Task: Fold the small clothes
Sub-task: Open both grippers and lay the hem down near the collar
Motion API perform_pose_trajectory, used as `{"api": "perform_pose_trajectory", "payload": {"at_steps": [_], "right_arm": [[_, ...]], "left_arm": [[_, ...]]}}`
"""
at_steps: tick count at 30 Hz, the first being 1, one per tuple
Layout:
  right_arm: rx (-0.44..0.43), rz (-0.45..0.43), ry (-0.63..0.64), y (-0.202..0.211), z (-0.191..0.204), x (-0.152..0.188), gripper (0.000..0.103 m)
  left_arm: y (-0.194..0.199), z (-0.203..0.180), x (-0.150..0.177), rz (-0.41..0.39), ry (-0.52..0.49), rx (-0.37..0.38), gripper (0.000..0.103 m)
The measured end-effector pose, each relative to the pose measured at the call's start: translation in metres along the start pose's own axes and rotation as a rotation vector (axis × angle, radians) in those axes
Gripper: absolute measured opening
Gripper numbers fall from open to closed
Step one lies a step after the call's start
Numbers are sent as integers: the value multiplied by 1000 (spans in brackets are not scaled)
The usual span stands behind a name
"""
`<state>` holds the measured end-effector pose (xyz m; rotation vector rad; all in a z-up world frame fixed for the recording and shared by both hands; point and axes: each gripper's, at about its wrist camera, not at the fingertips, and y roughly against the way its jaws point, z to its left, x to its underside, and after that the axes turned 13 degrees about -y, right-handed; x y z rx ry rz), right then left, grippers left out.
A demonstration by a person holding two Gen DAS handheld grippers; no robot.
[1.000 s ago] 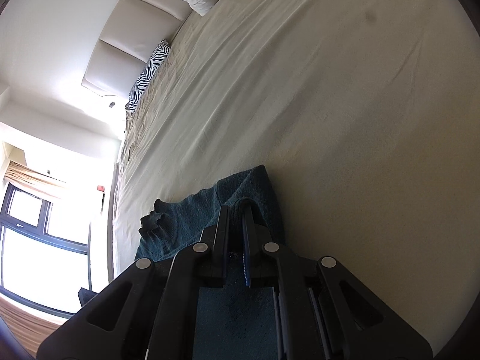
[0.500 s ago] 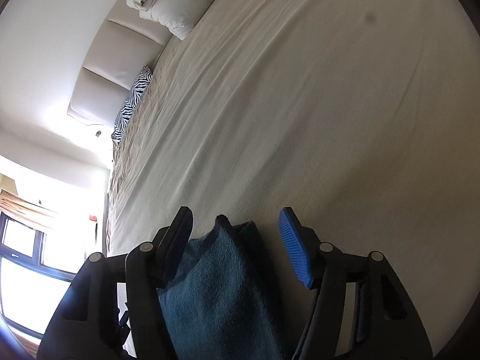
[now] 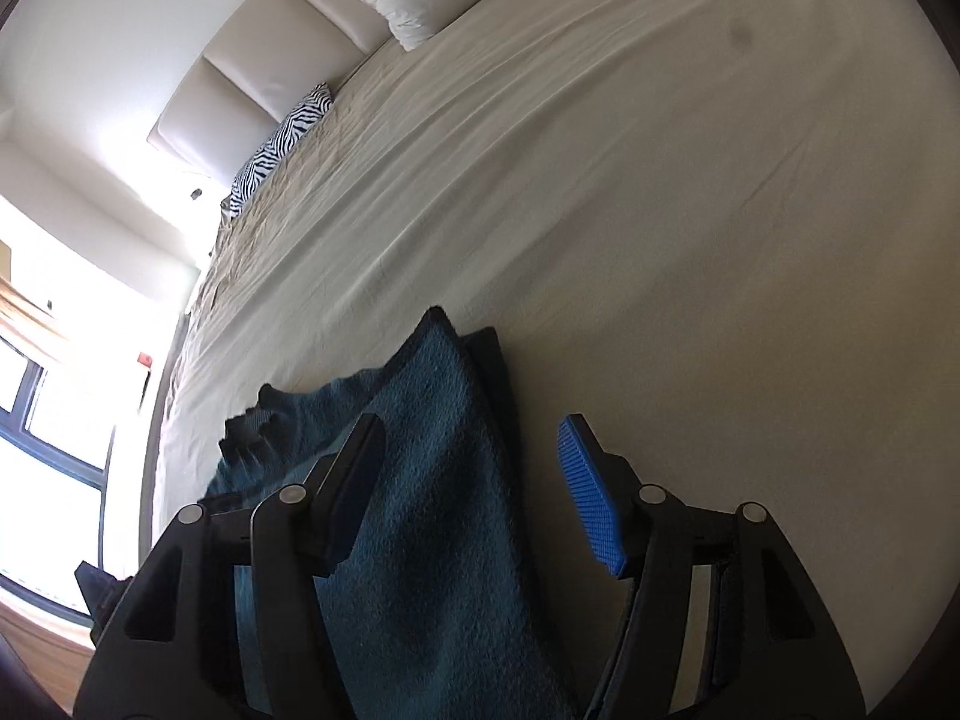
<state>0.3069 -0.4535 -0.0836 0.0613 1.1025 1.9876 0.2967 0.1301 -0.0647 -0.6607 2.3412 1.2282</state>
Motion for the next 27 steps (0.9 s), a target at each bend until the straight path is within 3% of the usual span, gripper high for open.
{"api": "perform_pose_trajectory", "payload": {"at_steps": [7, 13, 16, 19, 27], "right_arm": [[-101, 98, 233, -7, 68, 57, 58], [-206, 175, 163, -60, 106, 68, 58], [-213, 214, 95, -89, 104, 65, 58], [-247, 211, 46, -99, 93, 55, 52], [-166, 87, -38, -88, 47, 15, 40]], "left_arm": [[-22, -52, -7, -3, -201, -67, 57], [-52, -81, -25, -45, -302, -140, 57], [-74, -76, -31, -13, -331, -184, 59], [-89, -49, -33, 20, -263, -216, 58], [-88, -30, -26, 4, -263, -226, 52]]}}
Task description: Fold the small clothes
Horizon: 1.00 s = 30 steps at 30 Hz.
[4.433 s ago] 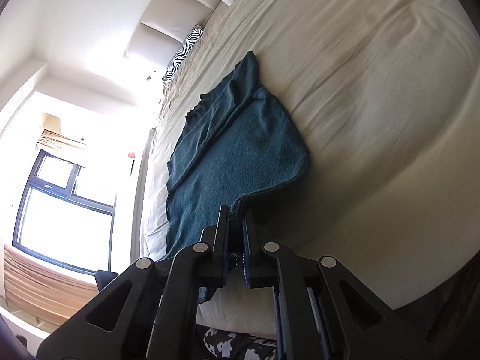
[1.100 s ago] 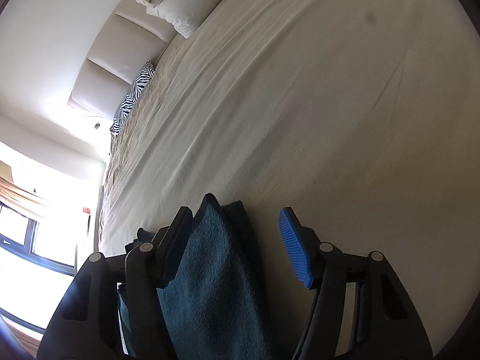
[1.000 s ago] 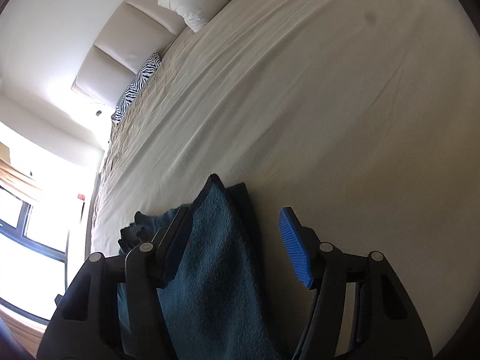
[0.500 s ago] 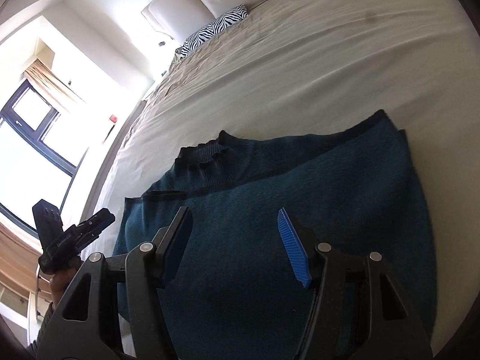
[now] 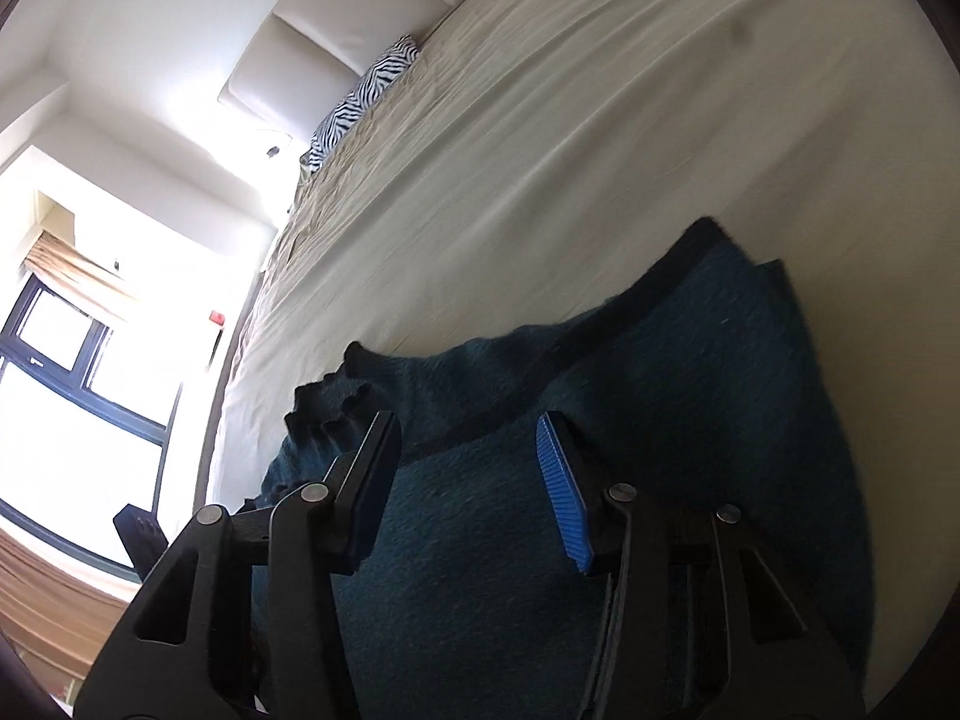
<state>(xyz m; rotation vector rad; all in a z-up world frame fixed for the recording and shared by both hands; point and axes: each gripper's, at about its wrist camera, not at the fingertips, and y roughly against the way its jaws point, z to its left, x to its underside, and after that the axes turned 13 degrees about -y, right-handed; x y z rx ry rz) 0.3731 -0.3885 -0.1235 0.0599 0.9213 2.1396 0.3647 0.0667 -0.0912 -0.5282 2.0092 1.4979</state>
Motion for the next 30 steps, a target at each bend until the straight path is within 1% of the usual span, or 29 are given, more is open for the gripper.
{"api": "perform_pose_trajectory", "payload": {"at_steps": [2, 4, 6, 9, 11, 13, 15, 16, 17, 18, 20, 22, 24, 25, 26, 28, 29, 30], "right_arm": [[12, -15, -11, 4, -10, -7, 31], [17, -36, -5, 8, -14, -10, 31], [55, -75, 15, 14, -17, -13, 31], [72, -116, -16, 24, -30, -22, 31], [84, -148, -40, 38, -37, -26, 31], [117, -183, -31, 53, -37, -23, 32], [112, -197, -26, 68, -32, -16, 35], [83, -187, -24, 75, -29, -11, 36], [35, -166, -13, 79, -23, -2, 36], [-3, -133, 6, 80, -15, 9, 36], [-59, -33, 69, 72, 5, 38, 36], [-90, 59, 135, 54, 26, 72, 36], [-120, 143, 151, 32, 39, 103, 36], [-125, 173, 162, 23, 43, 114, 36], [-115, 193, 180, 14, 45, 124, 36], [-83, 203, 174, 2, 42, 133, 36], [-90, 200, 150, -1, 39, 135, 34], [-105, 193, 120, -1, 33, 131, 34]], "left_arm": [[0, 2, 1, -6, 4, -1, 51], [-1, 2, 3, -11, -1, -6, 50], [-1, 3, 4, -16, -6, -7, 50], [-1, 3, 3, -16, -13, -9, 49], [2, 3, 3, -13, -15, -17, 49], [9, -2, 5, -9, -37, -58, 49], [20, -15, 8, -7, -90, -128, 49], [28, -24, 10, -13, -119, -166, 50], [35, -33, 14, -17, -143, -194, 51], [40, -42, 19, -18, -167, -202, 53], [46, -61, 30, -6, -220, -216, 55], [46, -75, 41, 13, -257, -217, 55], [44, -82, 49, 38, -269, -209, 55], [39, -84, 52, 60, -271, -206, 57], [36, -85, 54, 75, -274, -210, 58], [35, -84, 57, 65, -272, -211, 58], [35, -84, 57, 66, -268, -207, 58], [35, -84, 58, 67, -267, -203, 58]]}}
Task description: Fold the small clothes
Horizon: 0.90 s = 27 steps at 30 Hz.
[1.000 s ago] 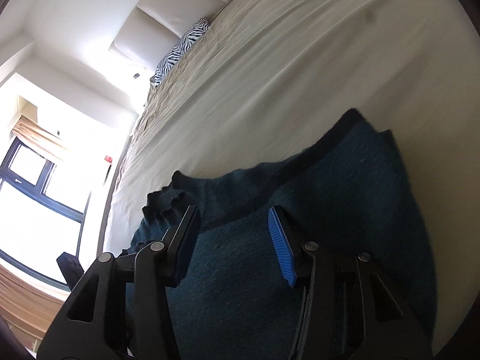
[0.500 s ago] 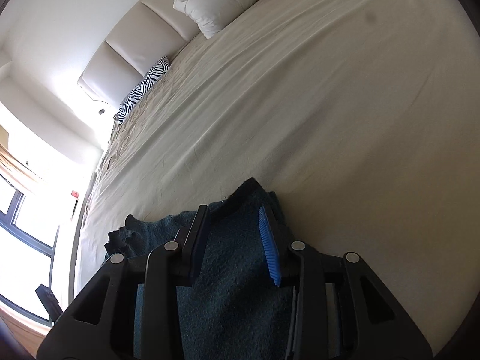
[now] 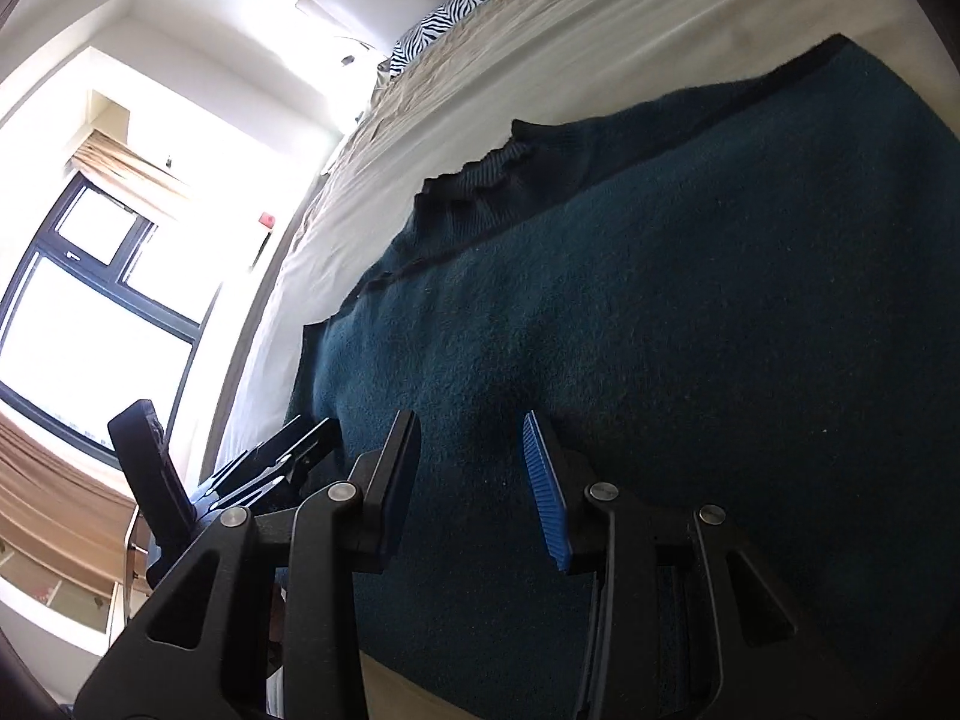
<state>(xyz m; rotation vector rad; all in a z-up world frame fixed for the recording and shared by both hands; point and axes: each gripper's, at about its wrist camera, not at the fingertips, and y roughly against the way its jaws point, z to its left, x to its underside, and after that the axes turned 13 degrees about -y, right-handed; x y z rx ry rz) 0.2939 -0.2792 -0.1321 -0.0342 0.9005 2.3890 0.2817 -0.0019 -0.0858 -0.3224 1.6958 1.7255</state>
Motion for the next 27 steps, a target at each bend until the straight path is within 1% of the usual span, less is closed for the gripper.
{"api": "perform_pose_trajectory", "payload": {"at_steps": [2, 4, 8, 10, 11, 13, 14, 16, 19, 22, 24, 26, 27], "right_arm": [[-1, -47, -48, 11, -13, -10, 34], [-9, -96, -94, 31, -30, -21, 34], [14, -221, -173, 77, -67, -43, 33], [39, -279, -206, 98, -85, -49, 33], [61, -311, -219, 110, -94, -51, 33], [67, -362, -272, 137, -115, -53, 34], [93, -389, -309, 148, -124, -52, 34], [88, -412, -341, 172, -137, -46, 36], [74, -395, -300, 190, -127, -30, 36], [20, -317, -219, 185, -95, -6, 36], [4, -231, -140, 159, -62, 11, 36], [-24, -142, -87, 130, -36, 32, 36], [-43, -82, -65, 115, -25, 41, 36]], "left_arm": [[-1, 1, 0, 1, -4, 5, 58], [-2, 2, 2, -3, -1, 10, 59], [-3, 1, 3, -7, 1, 10, 59], [-3, 2, 4, -8, 3, 14, 59], [-3, 2, 4, -9, 5, 18, 60], [-3, 4, 5, -11, 6, 24, 60], [-3, 5, 5, -12, 9, 27, 60], [-1, 7, 5, -12, 21, 37, 59], [14, 9, 8, -9, 58, 46, 58], [42, 2, 17, -46, 84, 73, 58], [54, -7, 26, -50, 71, 98, 58], [54, -17, 38, -23, 59, 127, 58], [50, -20, 44, -6, 55, 132, 58]]}}
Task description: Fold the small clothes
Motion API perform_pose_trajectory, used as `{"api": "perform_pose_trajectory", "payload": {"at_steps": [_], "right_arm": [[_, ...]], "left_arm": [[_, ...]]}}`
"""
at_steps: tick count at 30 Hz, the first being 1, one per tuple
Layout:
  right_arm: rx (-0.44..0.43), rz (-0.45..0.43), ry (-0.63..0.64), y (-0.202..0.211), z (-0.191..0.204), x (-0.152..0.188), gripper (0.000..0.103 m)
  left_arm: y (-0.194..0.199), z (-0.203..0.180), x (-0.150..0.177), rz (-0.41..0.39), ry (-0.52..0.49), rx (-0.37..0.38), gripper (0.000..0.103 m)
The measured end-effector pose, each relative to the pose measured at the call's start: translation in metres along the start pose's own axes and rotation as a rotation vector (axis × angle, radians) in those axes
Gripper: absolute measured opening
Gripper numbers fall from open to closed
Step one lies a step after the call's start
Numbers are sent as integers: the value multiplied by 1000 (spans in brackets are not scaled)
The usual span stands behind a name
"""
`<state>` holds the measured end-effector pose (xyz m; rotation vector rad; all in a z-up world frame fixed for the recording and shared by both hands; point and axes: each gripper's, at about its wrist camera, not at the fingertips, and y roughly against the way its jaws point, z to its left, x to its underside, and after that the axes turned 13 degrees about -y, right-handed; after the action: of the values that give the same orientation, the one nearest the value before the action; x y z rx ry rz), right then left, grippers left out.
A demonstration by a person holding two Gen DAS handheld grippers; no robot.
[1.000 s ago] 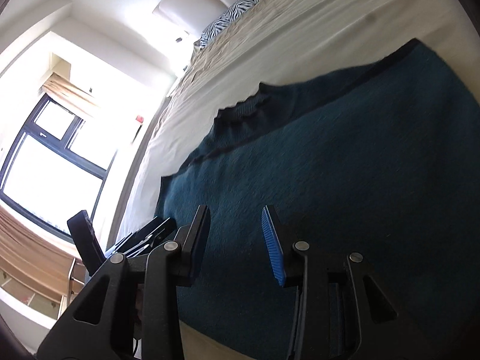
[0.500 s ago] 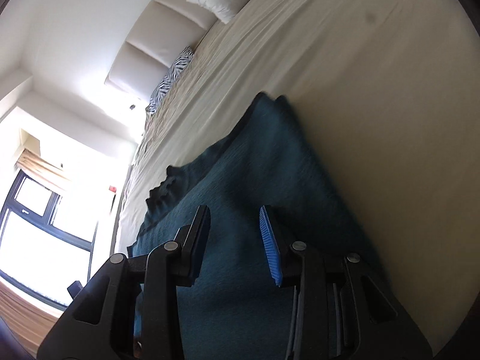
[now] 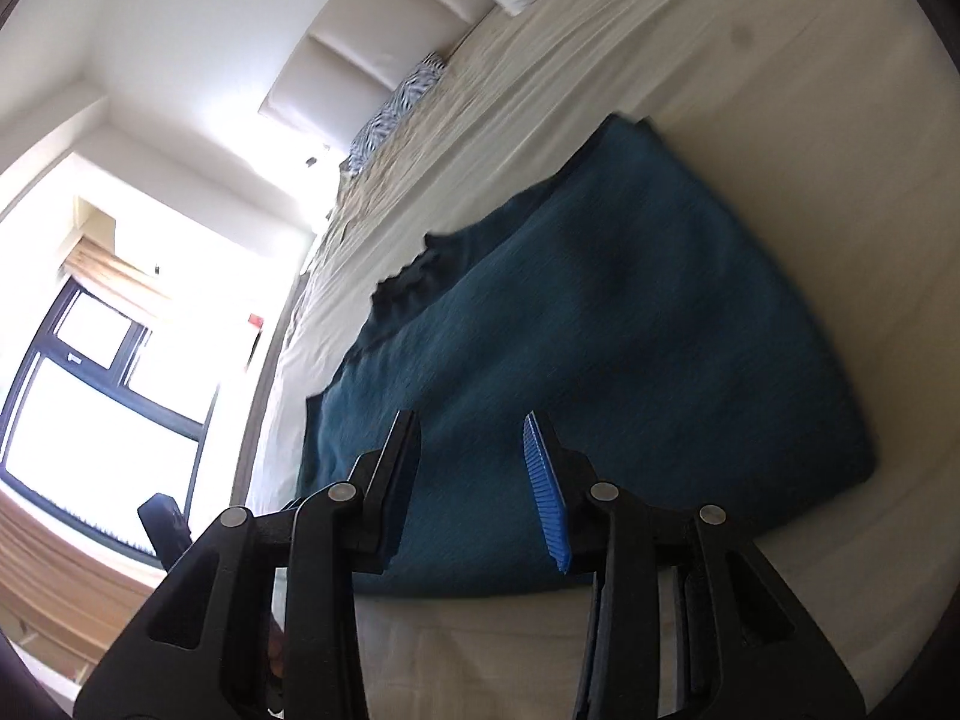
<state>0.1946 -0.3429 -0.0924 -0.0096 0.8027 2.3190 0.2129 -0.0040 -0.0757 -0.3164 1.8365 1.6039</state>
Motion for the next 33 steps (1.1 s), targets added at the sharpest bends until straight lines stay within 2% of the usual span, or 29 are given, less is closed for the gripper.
{"api": "perform_pose_trajectory", "payload": {"at_steps": [2, 5, 8, 12, 17, 21, 25, 28, 31, 33], "right_arm": [[11, 78, 41, -26, 13, 20, 36], [48, 134, 43, -45, 7, 34, 36], [32, 82, -40, -33, -20, 24, 34], [13, -43, -164, 5, -60, 3, 34], [7, -172, -245, 49, -98, -12, 33], [10, -240, -276, 74, -116, -18, 33], [28, -303, -298, 97, -124, -23, 34], [44, -360, -314, 127, -125, -27, 38], [32, -358, -257, 135, -104, -31, 42], [12, -333, -217, 125, -82, -33, 42]], "left_arm": [[-6, 2, 12, 26, 11, -3, 58], [0, 11, 19, 18, 21, -2, 55], [5, 23, 23, 14, 47, 7, 53], [7, 33, 30, -5, 71, 41, 50], [13, 40, 42, -23, 78, 65, 50], [20, 46, 50, -35, 94, 90, 50], [30, 53, 58, -47, 125, 108, 50], [46, 60, 60, -64, 157, 102, 50], [60, 63, 53, -104, 147, 66, 54], [60, 66, 45, -112, 149, 66, 56]]}}
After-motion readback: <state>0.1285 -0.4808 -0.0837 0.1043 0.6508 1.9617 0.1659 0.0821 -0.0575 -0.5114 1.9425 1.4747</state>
